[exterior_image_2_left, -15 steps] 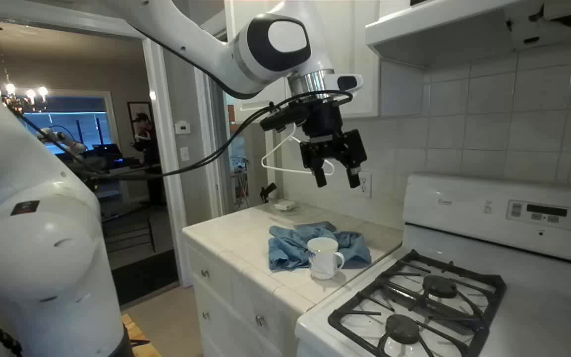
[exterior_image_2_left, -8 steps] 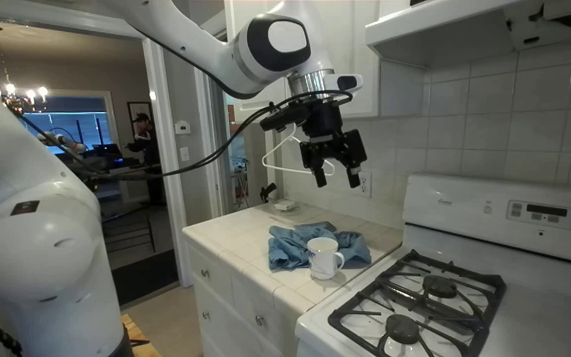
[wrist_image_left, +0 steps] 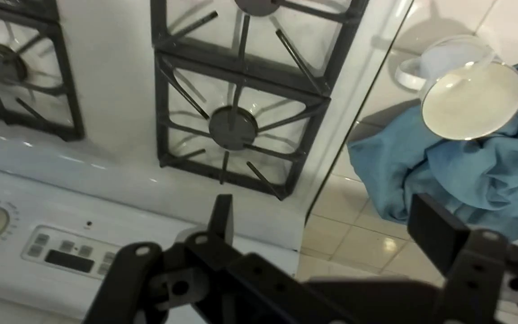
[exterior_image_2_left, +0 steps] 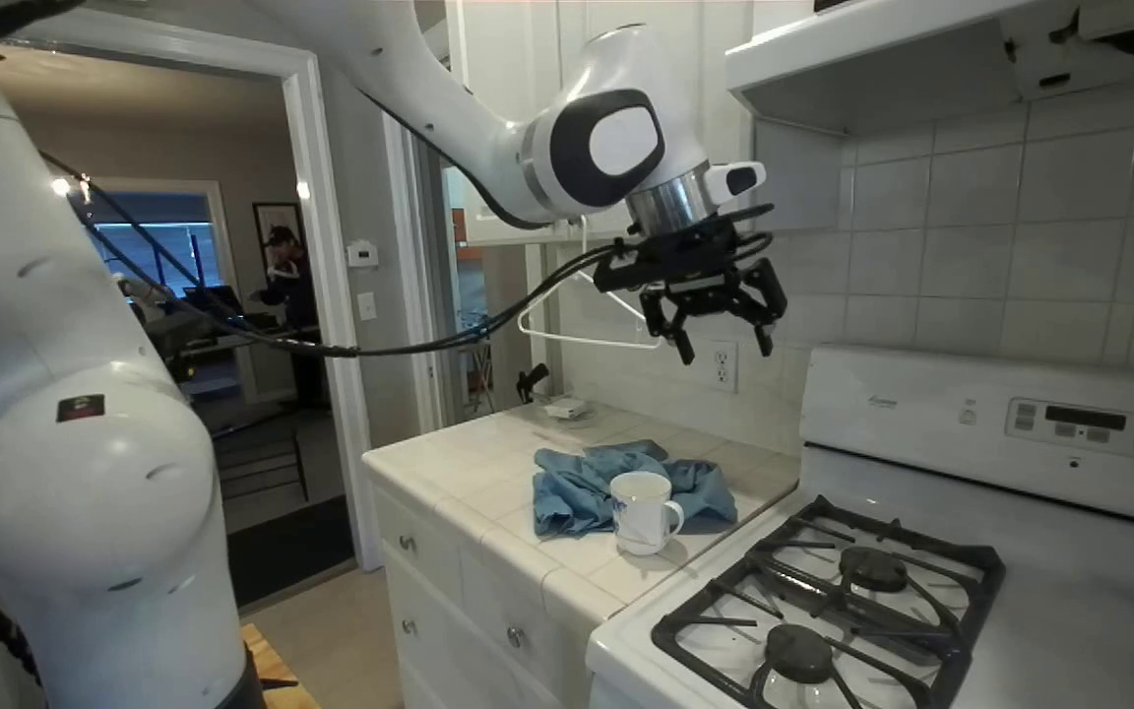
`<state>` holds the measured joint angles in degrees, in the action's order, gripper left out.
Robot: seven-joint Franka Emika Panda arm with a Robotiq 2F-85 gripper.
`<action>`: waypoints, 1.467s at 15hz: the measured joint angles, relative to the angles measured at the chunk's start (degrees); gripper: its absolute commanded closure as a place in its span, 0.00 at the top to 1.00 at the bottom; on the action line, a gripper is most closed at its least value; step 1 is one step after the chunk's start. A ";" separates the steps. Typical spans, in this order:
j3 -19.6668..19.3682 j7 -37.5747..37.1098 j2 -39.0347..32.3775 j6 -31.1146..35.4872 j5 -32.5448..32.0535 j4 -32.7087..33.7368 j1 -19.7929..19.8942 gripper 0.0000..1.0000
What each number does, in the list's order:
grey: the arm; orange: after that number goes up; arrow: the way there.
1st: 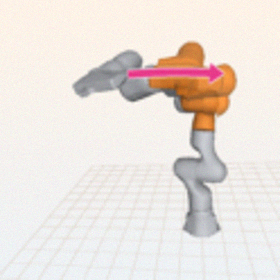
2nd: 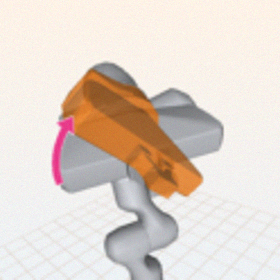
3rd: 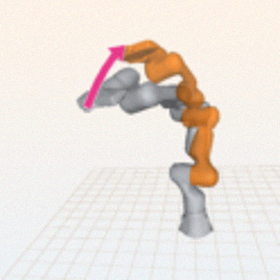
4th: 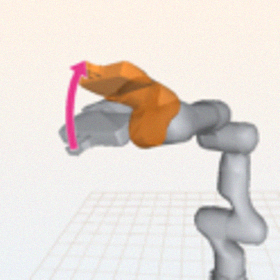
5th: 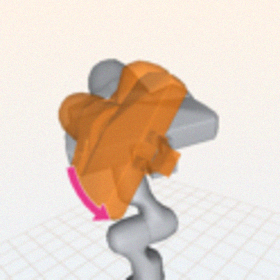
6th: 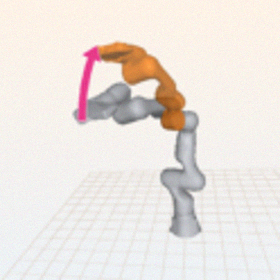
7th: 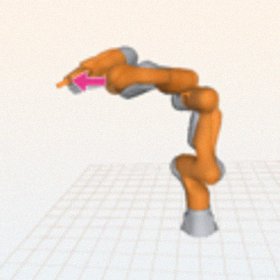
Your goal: Move the mug to the left then remove the coat hanger from the knob
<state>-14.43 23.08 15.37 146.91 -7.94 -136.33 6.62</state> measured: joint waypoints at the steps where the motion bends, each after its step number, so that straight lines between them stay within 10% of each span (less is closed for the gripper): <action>1: -0.99 4.40 -1.53 1.50 3.53 0.68 -1.70 1.00; 6: -6.26 25.35 -4.27 -1.84 21.06 3.13 -11.12 1.00; 12: -5.79 31.29 -4.32 -24.91 13.44 7.10 -3.90 1.00; 22: -2.16 26.73 -8.93 -10.09 2.00 6.91 0.54 1.00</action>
<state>-16.59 49.81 6.44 136.82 -5.94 -129.42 7.15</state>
